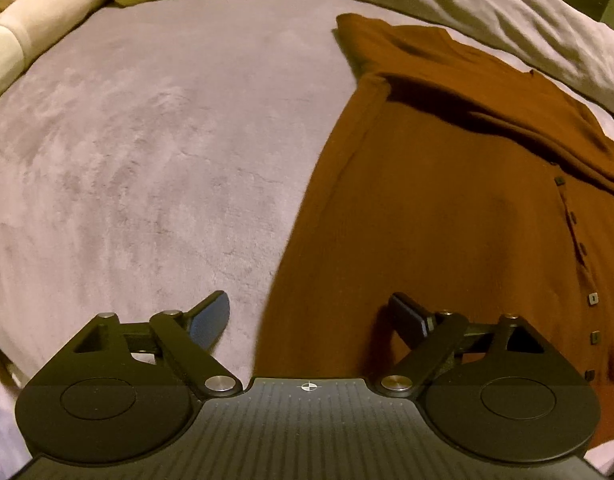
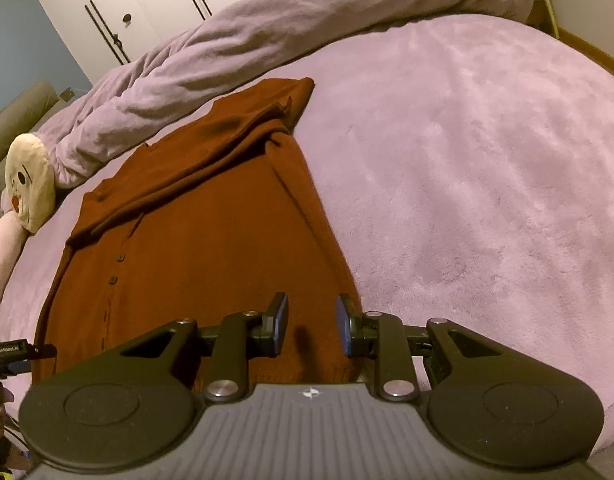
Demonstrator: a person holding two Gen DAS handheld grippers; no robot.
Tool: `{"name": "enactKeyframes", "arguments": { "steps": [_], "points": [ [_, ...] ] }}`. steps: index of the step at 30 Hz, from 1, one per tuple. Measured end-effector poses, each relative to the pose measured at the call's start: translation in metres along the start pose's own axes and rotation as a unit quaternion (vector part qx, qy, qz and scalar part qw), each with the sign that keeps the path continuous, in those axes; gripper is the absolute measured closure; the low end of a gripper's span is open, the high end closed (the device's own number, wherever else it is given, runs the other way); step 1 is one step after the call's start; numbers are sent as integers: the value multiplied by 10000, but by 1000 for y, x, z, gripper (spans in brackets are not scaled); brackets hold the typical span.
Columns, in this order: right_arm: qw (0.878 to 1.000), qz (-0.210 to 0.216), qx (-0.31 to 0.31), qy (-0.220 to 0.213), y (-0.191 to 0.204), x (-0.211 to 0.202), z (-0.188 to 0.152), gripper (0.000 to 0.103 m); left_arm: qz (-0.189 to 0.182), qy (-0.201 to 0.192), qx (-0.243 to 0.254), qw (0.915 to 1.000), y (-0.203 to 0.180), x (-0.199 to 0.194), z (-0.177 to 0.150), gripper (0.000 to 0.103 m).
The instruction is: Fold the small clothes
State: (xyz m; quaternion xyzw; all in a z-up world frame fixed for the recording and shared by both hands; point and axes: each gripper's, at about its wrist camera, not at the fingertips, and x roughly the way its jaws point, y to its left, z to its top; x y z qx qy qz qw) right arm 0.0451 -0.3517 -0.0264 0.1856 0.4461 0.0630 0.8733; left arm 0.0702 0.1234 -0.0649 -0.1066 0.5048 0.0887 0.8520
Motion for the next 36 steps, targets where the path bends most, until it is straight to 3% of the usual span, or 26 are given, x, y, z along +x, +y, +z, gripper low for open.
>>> {"name": "enactKeyframes", "arguments": {
  "steps": [5,7,13,18,20,23,25,29,36],
  "points": [
    [10000,-37,24,-19,-1,-5,2,78,-60,31,-88,9999,5,0,0,17],
    [10000,-61,32,-34,-2,-7,1,72,-82,35,-88,9999,6,-2,0,18],
    [9999,-112,31,120,-9,-4,-3,69,-111,85,2,9999,6,-4,-1,30],
    [9998,28,-20,192,-5,0,-2,72,-150,178,101,9997,7,-3,2,48],
    [9996,67,-56,267,-4,5,-1,79,-234,236,109,9994,9,-2,3,56],
    [9990,58,-137,420,-1,12,-1,93,-458,416,157,9980,9,0,5,71],
    [9983,72,-212,533,1,16,-1,95,-509,503,319,9969,6,1,6,72],
    [9972,180,-338,639,4,17,2,97,-752,620,429,9943,7,2,10,85],
    [9925,970,364,656,3,12,28,97,-1763,351,-58,9837,13,-19,39,91]
  ]
}}
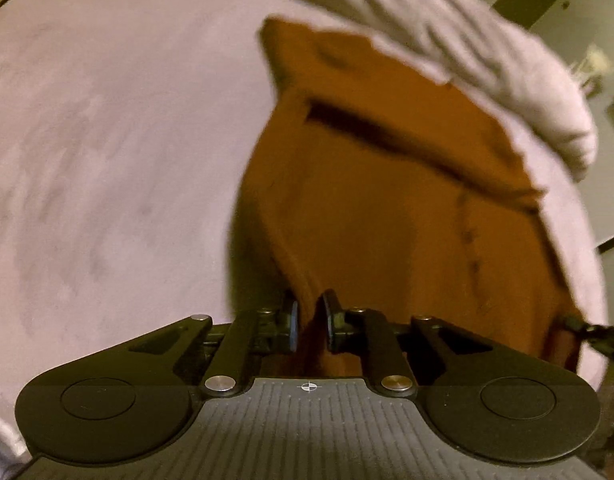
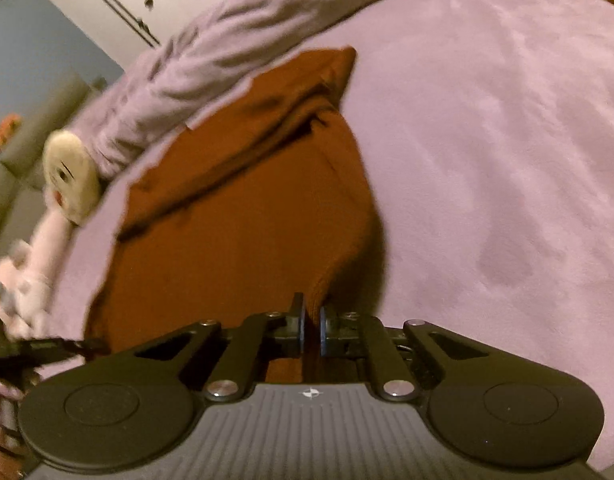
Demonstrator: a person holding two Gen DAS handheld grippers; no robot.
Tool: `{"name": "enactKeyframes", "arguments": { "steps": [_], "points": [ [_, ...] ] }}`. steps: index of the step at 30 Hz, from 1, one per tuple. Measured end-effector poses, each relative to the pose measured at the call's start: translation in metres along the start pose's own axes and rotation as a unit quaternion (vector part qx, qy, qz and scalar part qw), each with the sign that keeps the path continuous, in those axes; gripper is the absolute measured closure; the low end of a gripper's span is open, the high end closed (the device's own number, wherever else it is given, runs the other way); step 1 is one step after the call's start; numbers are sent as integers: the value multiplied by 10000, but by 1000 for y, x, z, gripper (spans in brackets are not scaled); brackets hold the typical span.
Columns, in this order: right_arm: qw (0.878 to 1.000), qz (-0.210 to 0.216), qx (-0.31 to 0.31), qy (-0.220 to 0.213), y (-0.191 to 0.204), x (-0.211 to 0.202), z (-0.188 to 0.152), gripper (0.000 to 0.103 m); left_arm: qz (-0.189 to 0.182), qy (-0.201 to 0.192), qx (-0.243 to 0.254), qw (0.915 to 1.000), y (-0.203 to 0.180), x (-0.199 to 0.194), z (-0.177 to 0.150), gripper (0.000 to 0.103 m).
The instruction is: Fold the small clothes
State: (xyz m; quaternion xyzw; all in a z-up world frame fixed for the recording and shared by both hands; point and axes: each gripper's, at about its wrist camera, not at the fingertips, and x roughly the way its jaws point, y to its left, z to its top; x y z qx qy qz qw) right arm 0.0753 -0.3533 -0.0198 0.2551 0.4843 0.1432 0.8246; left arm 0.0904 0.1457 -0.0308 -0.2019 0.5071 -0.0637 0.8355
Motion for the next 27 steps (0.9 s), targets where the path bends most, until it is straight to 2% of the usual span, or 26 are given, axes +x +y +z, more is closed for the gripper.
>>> {"name": "enactKeyframes", "arguments": {
  "steps": [1,3,8,13,17,19,20,21,24,26,27],
  "points": [
    [9999,113,48,-26,3,0,7,97,-84,-110,-37,9999,-2,-3,8,94],
    [9996,240,99,-98,9,3,21,98,-216,-271,-109,9993,-6,-6,24,94],
    [9978,488,158,-411,31,17,65,98,-205,-661,-74,9976,-19,-3,66,94],
    [9966,267,316,-710,41,41,104,98,-45,-725,-196,9972,-21,10,90,94],
    [9956,23,496,-792,34,60,116,96,222,-788,-455,9956,-14,21,102,94],
    [9949,-107,507,-865,31,62,115,95,178,-863,-756,9932,-6,23,106,90],
    [9944,-142,475,-936,30,60,113,90,129,-878,-829,9926,-2,22,107,82],
    [9937,-169,408,-1035,29,55,112,89,65,-865,-777,9932,-2,22,106,69],
    [9923,-310,-121,-1193,31,41,109,86,46,-664,-5,9978,-15,20,93,51],
    [9923,-363,-457,-1094,32,32,102,79,42,-554,221,9982,-19,16,78,43],
    [9928,-328,-549,-1012,32,30,99,76,-40,-506,166,9986,-18,14,69,41]
  ]
}}
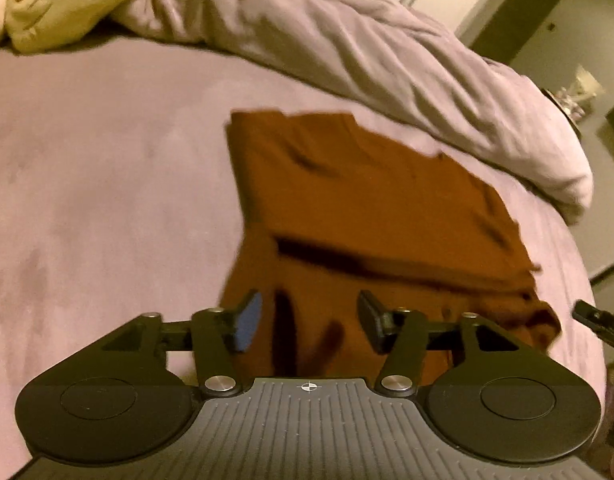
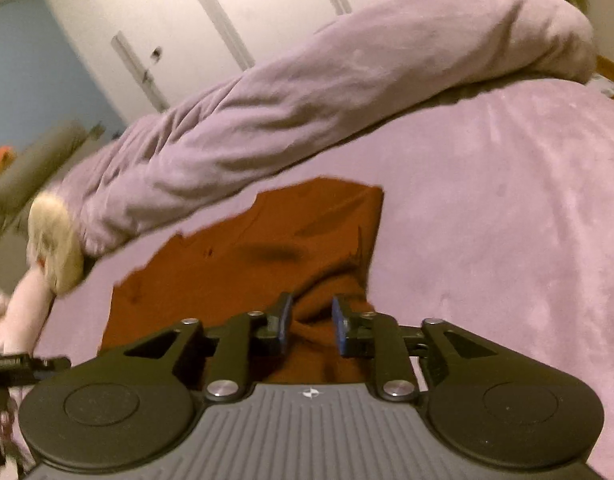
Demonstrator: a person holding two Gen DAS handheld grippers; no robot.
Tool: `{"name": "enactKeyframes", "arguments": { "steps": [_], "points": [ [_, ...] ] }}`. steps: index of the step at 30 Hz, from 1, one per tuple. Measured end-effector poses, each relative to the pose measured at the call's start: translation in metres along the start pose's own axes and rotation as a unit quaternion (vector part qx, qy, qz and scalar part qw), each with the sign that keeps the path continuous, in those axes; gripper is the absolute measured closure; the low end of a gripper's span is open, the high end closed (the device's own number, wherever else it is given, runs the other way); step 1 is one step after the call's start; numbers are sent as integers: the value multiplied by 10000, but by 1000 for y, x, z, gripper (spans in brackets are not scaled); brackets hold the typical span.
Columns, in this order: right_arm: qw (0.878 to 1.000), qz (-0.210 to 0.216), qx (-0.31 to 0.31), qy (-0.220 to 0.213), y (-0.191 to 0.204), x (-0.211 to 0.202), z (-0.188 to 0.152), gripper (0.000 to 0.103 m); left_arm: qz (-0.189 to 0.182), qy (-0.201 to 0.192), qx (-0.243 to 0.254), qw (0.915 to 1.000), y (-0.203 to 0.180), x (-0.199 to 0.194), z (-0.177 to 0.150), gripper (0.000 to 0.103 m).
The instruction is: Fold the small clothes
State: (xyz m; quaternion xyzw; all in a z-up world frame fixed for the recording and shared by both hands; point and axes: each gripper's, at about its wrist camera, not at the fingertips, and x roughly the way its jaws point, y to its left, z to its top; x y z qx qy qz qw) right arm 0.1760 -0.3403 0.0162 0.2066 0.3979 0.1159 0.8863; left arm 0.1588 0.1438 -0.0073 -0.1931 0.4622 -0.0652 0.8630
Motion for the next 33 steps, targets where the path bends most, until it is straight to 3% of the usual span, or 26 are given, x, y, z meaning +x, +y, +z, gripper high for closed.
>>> {"name": "enactKeyframes", "arguments": {
  "steps": [2,5,10,13,14,15,18,22,26,30,33],
  "points": [
    [9998,85,-91,182,0,-6,-10,65,-170,116,-226,9995,4,-3,-18,40],
    [9989,269,-16,395,2,-8,-26,65,-239,238,-454,9984,7,1,-45,32],
    [9971,439,348,508,10,0,-38,64,-629,503,-825,9933,6,21,-66,32],
    [9986,302,-197,392,27,0,-38,62,-755,674,-799,9917,0,32,-66,39],
    [9984,276,-344,364,33,-1,-38,59,-807,717,-771,9912,-2,34,-65,47],
    [9983,296,-365,358,35,0,-38,57,-787,739,-733,9914,-5,35,-63,59],
    [9982,360,-318,365,37,1,-39,56,-680,793,-532,9931,-12,35,-58,72],
    [9975,374,-405,441,39,4,-41,54,-664,785,-345,9941,-19,29,-43,79],
    [9960,317,-716,426,48,10,-39,52,-814,488,-291,9951,-27,15,-12,79],
    [9874,246,-1514,401,69,21,-37,47,-917,133,-119,9956,-43,8,19,79],
    [9766,297,-2040,608,84,38,-37,46,-683,-45,184,9975,-56,12,32,77]
  ]
}}
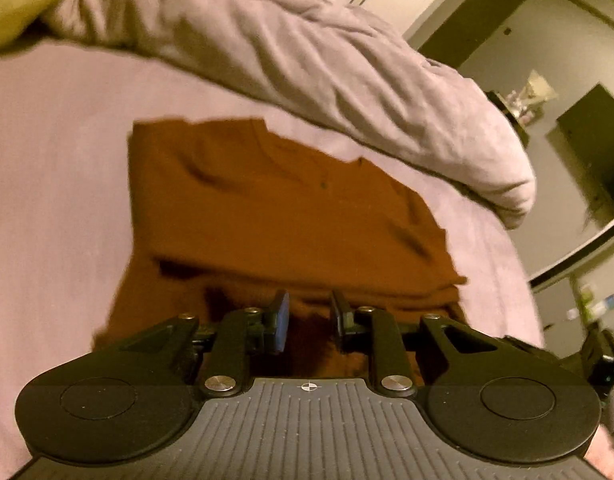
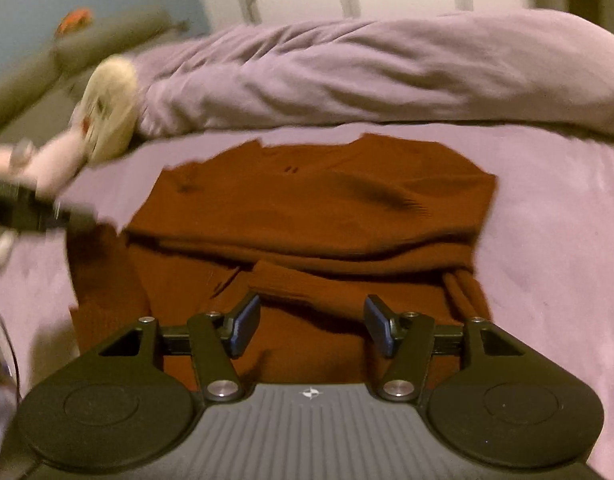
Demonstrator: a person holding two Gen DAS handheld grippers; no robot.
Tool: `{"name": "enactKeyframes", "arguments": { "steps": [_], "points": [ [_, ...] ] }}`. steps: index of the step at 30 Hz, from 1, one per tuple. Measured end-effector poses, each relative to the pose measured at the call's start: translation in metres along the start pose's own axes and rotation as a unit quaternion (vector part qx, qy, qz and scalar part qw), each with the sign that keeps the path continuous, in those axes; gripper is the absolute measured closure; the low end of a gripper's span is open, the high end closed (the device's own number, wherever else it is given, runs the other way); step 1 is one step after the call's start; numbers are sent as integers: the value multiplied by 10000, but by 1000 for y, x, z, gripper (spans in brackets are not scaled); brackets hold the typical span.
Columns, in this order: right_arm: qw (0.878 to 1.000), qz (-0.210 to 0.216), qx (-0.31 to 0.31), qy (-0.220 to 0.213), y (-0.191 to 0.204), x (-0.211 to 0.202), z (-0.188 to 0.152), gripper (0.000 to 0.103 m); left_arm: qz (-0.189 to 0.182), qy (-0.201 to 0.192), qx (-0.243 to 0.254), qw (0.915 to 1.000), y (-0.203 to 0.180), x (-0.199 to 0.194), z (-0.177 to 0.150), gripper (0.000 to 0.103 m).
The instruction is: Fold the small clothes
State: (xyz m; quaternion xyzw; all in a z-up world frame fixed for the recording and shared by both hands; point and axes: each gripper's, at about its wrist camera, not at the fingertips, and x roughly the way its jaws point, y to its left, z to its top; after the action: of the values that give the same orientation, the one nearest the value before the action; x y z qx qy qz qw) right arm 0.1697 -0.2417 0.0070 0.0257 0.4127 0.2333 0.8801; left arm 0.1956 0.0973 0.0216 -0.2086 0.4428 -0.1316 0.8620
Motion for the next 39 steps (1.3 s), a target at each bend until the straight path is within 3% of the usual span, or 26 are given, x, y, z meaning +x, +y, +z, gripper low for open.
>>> {"name": "enactKeyframes", "arguments": {
  "steps": [3,8,9,10,11,12,15,18,20,23,26,29,31,32,37,39],
  "points": [
    [9974,-74,-675,223,12,18,6,46,305,-85,333,9989,-5,8,3,73],
    [9881,-244,-1420,540,21,49,10,46,340,81,-15,9994,19,13,-3,73],
    [9861,-261,-1541,572,23,54,10,49,363,97,-26,9993,23,14,-4,67],
    [9833,-311,-1693,587,25,58,10,64,353,117,-33,9993,26,15,-4,63],
    [9811,-322,-1811,606,27,61,10,94,330,135,-13,9994,28,15,-4,58],
    [9809,-292,-1819,628,28,63,11,95,308,134,55,9994,29,16,-4,54],
    [9901,-168,-1372,250,19,49,20,96,260,121,398,9988,26,16,-3,40],
    [9984,-103,-271,-496,-12,19,33,96,220,163,816,9963,21,22,-1,21],
    [9960,-123,452,-760,-38,11,34,96,221,273,1023,9941,18,33,0,19],
    [9959,-287,668,-535,-57,20,27,95,356,418,1231,9909,14,52,2,19],
    [9980,-288,502,-262,-56,28,15,95,186,575,1367,9888,8,63,-1,19],
    [9984,-279,443,-221,-55,31,11,92,181,711,1778,9813,-2,74,-6,24],
    [9985,-235,451,-200,-55,31,12,90,382,843,1938,9767,-7,82,-9,39],
    [9987,-231,416,-182,-54,33,13,90,471,903,1957,9754,-8,86,-10,54],
    [9995,-297,95,-37,-44,48,21,90,354,954,1680,9805,-3,90,-13,75],
    [9993,-375,5,17,-41,51,22,92,352,868,1611,9825,-3,87,-12,93]
  ]
}}
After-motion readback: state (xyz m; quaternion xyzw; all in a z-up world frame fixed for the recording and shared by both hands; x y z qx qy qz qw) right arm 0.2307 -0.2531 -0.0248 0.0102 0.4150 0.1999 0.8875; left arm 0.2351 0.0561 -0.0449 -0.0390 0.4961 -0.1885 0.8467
